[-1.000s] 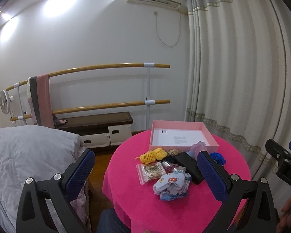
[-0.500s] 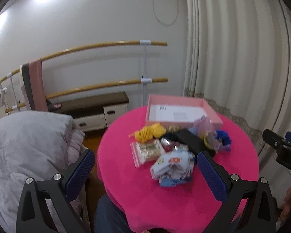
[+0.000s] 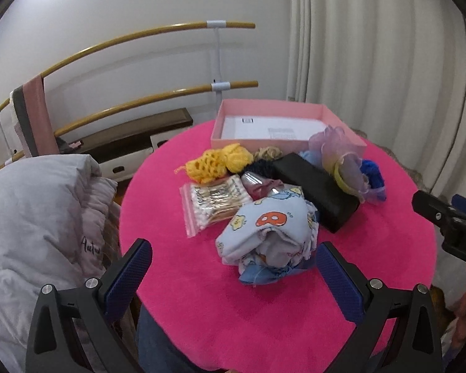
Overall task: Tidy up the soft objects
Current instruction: 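Grasp the light blue printed cloth with the left tool while the right tool grasps the pink sheer scarf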
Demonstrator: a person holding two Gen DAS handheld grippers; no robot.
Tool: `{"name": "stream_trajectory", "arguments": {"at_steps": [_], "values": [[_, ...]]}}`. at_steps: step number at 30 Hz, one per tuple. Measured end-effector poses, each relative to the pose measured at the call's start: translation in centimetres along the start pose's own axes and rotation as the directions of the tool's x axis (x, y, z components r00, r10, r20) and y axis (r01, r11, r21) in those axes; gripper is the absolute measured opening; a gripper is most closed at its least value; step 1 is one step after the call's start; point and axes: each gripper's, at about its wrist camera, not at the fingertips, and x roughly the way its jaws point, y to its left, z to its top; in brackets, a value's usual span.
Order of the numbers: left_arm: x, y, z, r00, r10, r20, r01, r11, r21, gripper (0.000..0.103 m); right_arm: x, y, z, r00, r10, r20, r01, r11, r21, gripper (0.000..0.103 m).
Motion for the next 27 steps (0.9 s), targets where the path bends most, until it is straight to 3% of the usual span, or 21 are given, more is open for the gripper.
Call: {"name": "stream_trajectory", "arguments": {"at_steps": [9,14,20,24,27], "values": [[7.4,-2.1,1.5,0.998,-0.013,-0.057,0.014,1.0,0.022,0.103,3.2,-1.8,0.5,0.998,-0.006,-0.069,0.009,0.999,0.034,0.103],[10.8,-2.1,2.0,0.993,-0.075,-0.091,0.075,0.997,-0.001,0.101,5.0,-1.2,0.9,0.995,0.015,-0.094,-0.013,1.0,0.023,0.103],[13.4,-1.0,2.5,0.98,-0.163,-0.117,0.159,0.986,-0.04,0.086,6.9,0.1,1.9,0.993,0.048,-0.112,-0.047,0.999,0.013,0.103],[13.9,-0.8,2.7,0.965,-0.225,-0.131,0.22,0.974,-0.056,0.068,7.4,1.3,2.8,0.992,0.068,-0.106,-0.068,0.998,-0.001,0.103],[13.6,-0.8,2.8,0.969,-0.215,-0.12,0.212,0.977,-0.034,0.06,7.8,2.2,4.0,0.992,0.089,-0.088,-0.09,0.996,-0.011,0.103]]}}
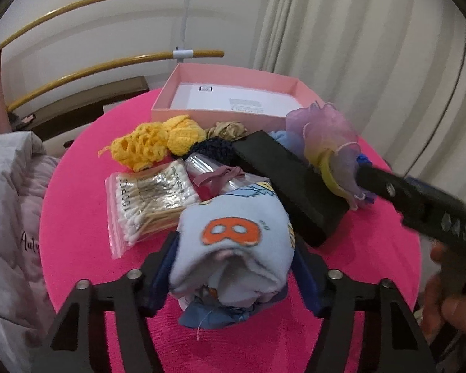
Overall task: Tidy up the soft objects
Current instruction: 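Grasp the light blue printed cloth with the left tool while the right tool grasps the pink sheer scarf, then carry the printed cloth and pink scarf over the pink box with both tools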
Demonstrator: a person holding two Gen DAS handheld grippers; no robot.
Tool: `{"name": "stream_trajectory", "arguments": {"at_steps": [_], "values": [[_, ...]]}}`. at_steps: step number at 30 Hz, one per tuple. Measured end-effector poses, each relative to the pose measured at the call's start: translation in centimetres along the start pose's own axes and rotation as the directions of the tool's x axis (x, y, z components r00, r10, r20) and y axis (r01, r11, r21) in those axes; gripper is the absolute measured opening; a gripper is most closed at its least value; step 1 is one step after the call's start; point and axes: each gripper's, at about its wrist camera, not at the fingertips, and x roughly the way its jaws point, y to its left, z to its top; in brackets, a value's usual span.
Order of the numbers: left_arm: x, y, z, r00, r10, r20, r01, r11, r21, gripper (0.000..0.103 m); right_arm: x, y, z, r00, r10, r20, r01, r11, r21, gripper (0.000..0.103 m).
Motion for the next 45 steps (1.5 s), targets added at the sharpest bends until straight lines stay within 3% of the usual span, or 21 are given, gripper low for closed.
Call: {"name": "stream_trajectory", "arguments": {"at_steps": [3,5,8,12,14,17,21,37,45], "values": [[-0.3,0.5,0.0,1.0,-0.02,-0.002,0.02,1.0,-0.006,0.057,0.8,1.2,1.2,1.0,0.021,0.008,-0.021,0.999,-0.024,0.102],[-0.3,0.7,0.1,1.0,-0.026,-0.004,0.026,1.0,-0.01,0.057,1.7,1.9,1.9,0.999,0.034,-0.001,-0.035,0.999,-0.037,0.096],[-0.2,0.6,0.0,1.0,-0.023,-0.003,0.023,1.0,-0.004,0.058,3.7,3.0,2.6,0.998,0.052,-0.039,-0.054,0.997,-0.05,0.074],[-0.2,0.1,-0.3,1.0,-0.007,-0.001,0.007,1.0,-0.007,0.066,6.2,3.6,2.3,0.993,0.076,-0.093,-0.082,0.995,-0.06,0.061],[0.0,0.1,-0.3,1.0,-0.01,0.002,0.01,1.0,-0.009,0.066,6.7,3.1,2.1,0.993,0.065,-0.095,-0.07,0.996,-0.057,0.045],[-0.1,0.4,-0.2,0.999,-0.032,-0.001,0.032,0.999,-0.029,0.06,6.4,1.7,1.8,0.992,0.094,-0.083,-0.095,0.995,-0.019,0.024],[-0.7,0.7,-0.2,0.999,-0.042,-0.001,0.042,0.998,-0.042,0.053,4.5,0.6,1.4,0.991,0.119,-0.056,-0.119,0.993,0.001,0.009],[-6.6,0.9,-0.9,0.996,0.015,0.09,-0.011,0.999,-0.042,0.05,-2.6,-0.2,1.4,0.98,0.187,0.067,-0.189,0.982,0.019,0.008],[-9.7,0.3,0.9,0.987,0.048,0.154,-0.047,0.999,-0.012,0.051,-4.5,1.1,2.1,0.976,0.196,0.095,-0.194,0.981,-0.032,0.008]]}}
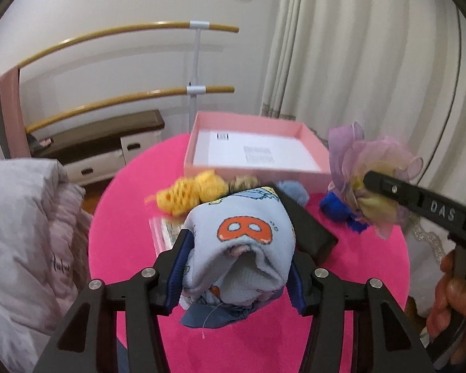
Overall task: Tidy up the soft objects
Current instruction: 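Carry the printed cloth and pink scarf over the pink box with both tools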
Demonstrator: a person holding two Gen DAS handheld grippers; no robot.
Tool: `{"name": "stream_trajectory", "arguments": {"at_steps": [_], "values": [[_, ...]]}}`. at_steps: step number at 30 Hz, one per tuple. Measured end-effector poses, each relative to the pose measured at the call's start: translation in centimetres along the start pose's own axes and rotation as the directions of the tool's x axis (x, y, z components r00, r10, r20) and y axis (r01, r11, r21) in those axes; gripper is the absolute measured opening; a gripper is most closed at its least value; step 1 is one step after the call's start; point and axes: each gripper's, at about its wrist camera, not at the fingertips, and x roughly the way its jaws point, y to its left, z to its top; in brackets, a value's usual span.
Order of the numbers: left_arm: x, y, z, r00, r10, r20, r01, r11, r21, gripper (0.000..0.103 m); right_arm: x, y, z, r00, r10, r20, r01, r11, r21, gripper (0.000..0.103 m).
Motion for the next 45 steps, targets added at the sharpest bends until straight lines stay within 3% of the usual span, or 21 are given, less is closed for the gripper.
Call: {"name": "stream_trajectory", "arguments": {"at_steps": [6,16,23,31,37,42,45], "values": [[-0.7,0.0,4.2,0.997,0.046,0.055,-0.046,0.999,0.009,0.051,-0.5,0.8,2.3,1.0,-0.008,0.025,0.009,0.999,-0.04,0.008],[2.6,-0.6,11.7,0.992,0.063,0.114,-0.062,0.998,-0.008,0.051,1.1,1.2,7.9,0.998,-0.018,0.053,0.023,0.996,-0.083,0.008],[8.0,-1.0,17.5,0.992,0.048,0.116,-0.047,0.999,-0.011,0.052,4.6,0.0,13.2,0.998,-0.009,0.058,0.014,0.996,-0.086,0.009],[17.7,-0.8,23.3,0.999,0.031,-0.008,-0.031,0.999,-0.009,0.052,13.1,-3.8,18.5,0.999,0.037,-0.035,-0.037,0.999,0.007,0.009],[21.8,-1.0,25.1,0.997,0.024,-0.068,-0.024,1.0,-0.005,0.052,16.4,-6.5,19.2,0.993,0.085,-0.079,-0.079,0.994,0.08,0.009],[22.9,-0.8,27.0,0.998,0.01,-0.065,-0.01,1.0,-0.002,0.052,13.6,-7.3,17.8,0.987,0.155,-0.046,-0.15,0.984,0.095,0.01],[21.8,-0.5,26.0,0.999,0.001,-0.049,0.0,1.0,0.012,0.052,11.0,-7.1,16.6,0.987,0.161,-0.026,-0.159,0.984,0.081,0.01]]}}
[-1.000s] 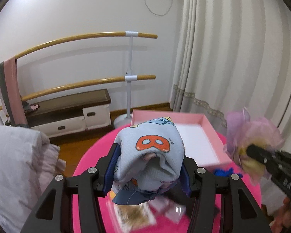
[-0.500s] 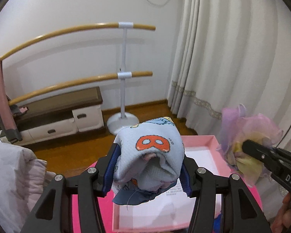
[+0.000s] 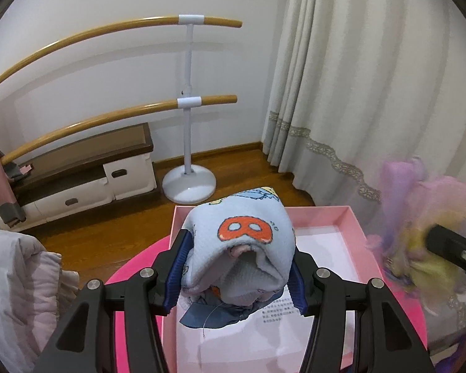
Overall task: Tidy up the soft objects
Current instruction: 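Carry the printed cloth and pink scarf over the pink box with both tools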
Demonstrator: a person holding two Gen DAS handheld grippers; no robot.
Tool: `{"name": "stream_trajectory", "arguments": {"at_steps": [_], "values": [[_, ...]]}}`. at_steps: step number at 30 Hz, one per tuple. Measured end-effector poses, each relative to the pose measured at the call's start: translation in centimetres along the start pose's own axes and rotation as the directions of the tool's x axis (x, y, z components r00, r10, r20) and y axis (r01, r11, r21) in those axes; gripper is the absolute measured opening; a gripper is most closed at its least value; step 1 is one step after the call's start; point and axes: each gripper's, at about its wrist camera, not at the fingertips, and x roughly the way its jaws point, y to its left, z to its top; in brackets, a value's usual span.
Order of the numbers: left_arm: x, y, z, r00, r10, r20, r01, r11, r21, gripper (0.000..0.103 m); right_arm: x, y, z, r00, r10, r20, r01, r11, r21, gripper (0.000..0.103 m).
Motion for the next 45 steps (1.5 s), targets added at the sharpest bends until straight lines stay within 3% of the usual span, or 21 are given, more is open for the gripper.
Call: {"name": "stream_trajectory", "arguments": {"at_steps": [6,15,21,23,25,30,32,34,35,37,45], "values": [[-1.8,1.1,-3.0,1.0,-0.014,0.023,0.014,1.0,0.005,0.052,-6.4,1.0,-4.2,0.998,0.047,0.049,-0.048,0.999,0.007,0.011],[-6.2,1.6,-5.6,0.997,-0.024,0.075,0.023,1.0,0.012,0.052,-12.5,3.6,-4.9,0.987,0.04,0.153,-0.036,0.999,-0.028,0.011],[-8.9,2.0,-7.0,0.994,-0.017,0.107,0.015,1.0,0.025,0.052,-13.1,3.6,-5.4,0.986,0.082,0.149,-0.083,0.997,0.006,0.011],[-9.6,2.0,-7.5,0.993,-0.015,0.114,0.012,1.0,0.025,0.052,-13.3,4.0,-5.6,0.986,0.049,0.161,-0.048,0.999,-0.006,0.011],[-10.1,1.8,-8.0,0.993,-0.015,0.116,0.012,1.0,0.028,0.052,-14.2,3.7,-5.9,0.98,0.086,0.178,-0.09,0.996,0.014,0.011],[-10.9,1.5,-8.3,0.993,-0.02,0.118,0.017,1.0,0.023,0.052,-16.1,4.3,-5.6,0.974,0.05,0.221,-0.048,0.999,-0.014,0.011],[-11.4,1.5,-8.4,0.993,-0.022,0.118,0.019,0.999,0.025,0.052,-16.6,4.1,-5.4,0.968,0.087,0.236,-0.09,0.996,0.001,0.011],[-11.8,1.5,-8.6,0.992,-0.021,0.123,0.017,0.999,0.027,0.052,-16.7,4.3,-5.3,0.97,0.057,0.235,-0.055,0.998,-0.016,0.011],[-11.7,1.4,-8.5,0.992,-0.022,0.121,0.018,0.999,0.029,0.052,-16.7,4.2,-5.4,0.969,0.084,0.232,-0.087,0.996,0.0,0.011],[-11.8,1.2,-8.4,0.992,-0.02,0.125,0.016,0.999,0.033,0.052,-17.3,4.7,-5.5,0.965,0.068,0.253,-0.064,0.998,-0.026,0.011],[-12.0,0.9,-8.4,0.992,-0.029,0.125,0.024,0.999,0.041,0.053,-15.9,3.9,-5.7,0.973,0.056,0.224,-0.059,0.998,0.008,0.011]]}}
